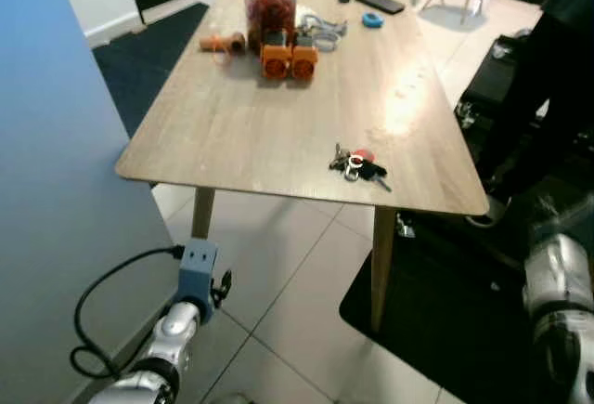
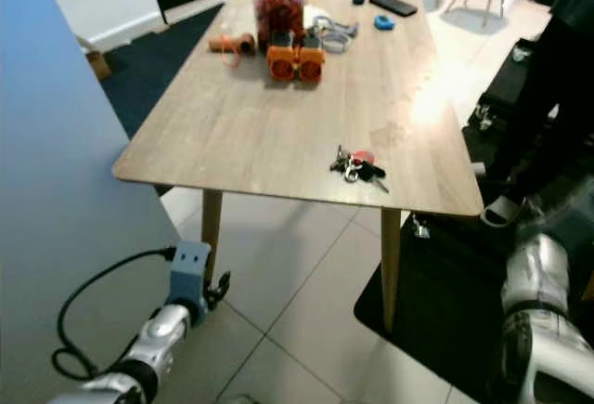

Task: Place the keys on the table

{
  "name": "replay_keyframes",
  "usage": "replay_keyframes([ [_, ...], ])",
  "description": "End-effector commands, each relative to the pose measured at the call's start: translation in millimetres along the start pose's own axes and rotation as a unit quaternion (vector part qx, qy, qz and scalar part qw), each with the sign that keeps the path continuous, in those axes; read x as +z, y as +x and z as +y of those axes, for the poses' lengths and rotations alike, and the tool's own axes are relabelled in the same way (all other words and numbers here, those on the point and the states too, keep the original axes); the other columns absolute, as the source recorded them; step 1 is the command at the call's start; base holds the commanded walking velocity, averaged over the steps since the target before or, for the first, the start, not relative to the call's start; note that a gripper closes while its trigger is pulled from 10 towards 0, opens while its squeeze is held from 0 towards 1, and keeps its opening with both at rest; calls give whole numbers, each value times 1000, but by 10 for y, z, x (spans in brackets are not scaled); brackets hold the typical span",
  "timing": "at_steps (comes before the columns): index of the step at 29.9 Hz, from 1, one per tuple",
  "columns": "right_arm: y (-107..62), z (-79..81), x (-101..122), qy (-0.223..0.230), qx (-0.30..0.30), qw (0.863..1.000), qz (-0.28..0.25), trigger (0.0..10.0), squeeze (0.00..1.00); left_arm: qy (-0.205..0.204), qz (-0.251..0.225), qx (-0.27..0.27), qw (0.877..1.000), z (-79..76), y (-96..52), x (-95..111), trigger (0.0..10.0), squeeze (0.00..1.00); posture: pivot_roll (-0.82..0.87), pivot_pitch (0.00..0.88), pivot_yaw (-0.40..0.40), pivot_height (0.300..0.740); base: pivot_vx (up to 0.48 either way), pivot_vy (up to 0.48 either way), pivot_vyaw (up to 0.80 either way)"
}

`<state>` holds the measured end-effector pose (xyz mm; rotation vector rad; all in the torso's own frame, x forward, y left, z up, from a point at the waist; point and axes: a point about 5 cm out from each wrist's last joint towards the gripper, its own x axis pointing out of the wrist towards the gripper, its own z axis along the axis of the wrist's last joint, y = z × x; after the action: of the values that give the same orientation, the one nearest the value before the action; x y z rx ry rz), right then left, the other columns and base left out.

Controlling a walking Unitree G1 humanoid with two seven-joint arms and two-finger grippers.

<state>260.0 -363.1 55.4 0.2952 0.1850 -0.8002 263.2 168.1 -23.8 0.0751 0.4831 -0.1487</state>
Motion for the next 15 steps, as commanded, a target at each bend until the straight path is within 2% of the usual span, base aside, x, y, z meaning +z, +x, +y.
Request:
replay_keyframes([
  [1,-99,-85,-267,-21,-12,999,40,10000,0,1,9,3,1000,31,-20,-42,10000,0,21,33,3,740,0,0,0],
  [2,-244,-162,-584,-68,-7,993,95,10000,0,2,13,3,1000,28,-13,-41,10000,0,18,30,8,740,0,0,0],
  [4,-515,-238,-1046,-136,6,974,183,10000,0,1,23,3,1000,24,-2,-43,10000,0,12,27,14,740,0,0,0],
  [5,-515,-238,-1046,-136,6,974,183,10000,0,1,23,3,1000,24,-2,-43,10000,0,12,27,14,740,0,0,0],
  [6,-635,-236,-1217,-152,18,964,217,10000,0,4,26,2,1000,18,3,-42,10000,0,12,24,19,740,0,0,0],
  [7,-635,-236,-1217,-152,18,964,217,10000,0,4,26,2,1000,18,3,-42,10000,0,12,24,19,740,0,0,0],
  [9,-836,-106,-1474,-171,71,946,266,10000,0,7,28,4,1000,12,11,-34,10000,0,9,22,22,740,0,0,0],
  [10,-836,-106,-1474,-171,71,946,266,10000,0,7,28,4,1000,12,11,-34,10000,0,9,22,22,740,0,0,0],
  [11,-963,81,-1606,-188,135,931,282,10000,0,6,32,6,999,16,16,-33,10000,0,-2,19,30,740,0,0,0],
  [12,-963,81,-1606,-188,135,931,282,10000,0,6,32,6,999,16,16,-33,10000,0,-2,19,30,740,0,0,0],
  [13,-1052,227,-1684,-187,184,919,295,10000,0,1,37,9,999,18,17,-40,10000,0,-5,20,33,740,0,0,0],
  [14,-1052,227,-1684,-187,184,919,295,10000,0,1,37,9,999,18,17,-40,10000,0,-5,20,33,740,0,0,0],
  [15,-1126,343,-1739,-184,224,908,304,10000,0,-3,41,10,999,19,17,-47,10000,0,-5,20,34,740,0,0,0],
])
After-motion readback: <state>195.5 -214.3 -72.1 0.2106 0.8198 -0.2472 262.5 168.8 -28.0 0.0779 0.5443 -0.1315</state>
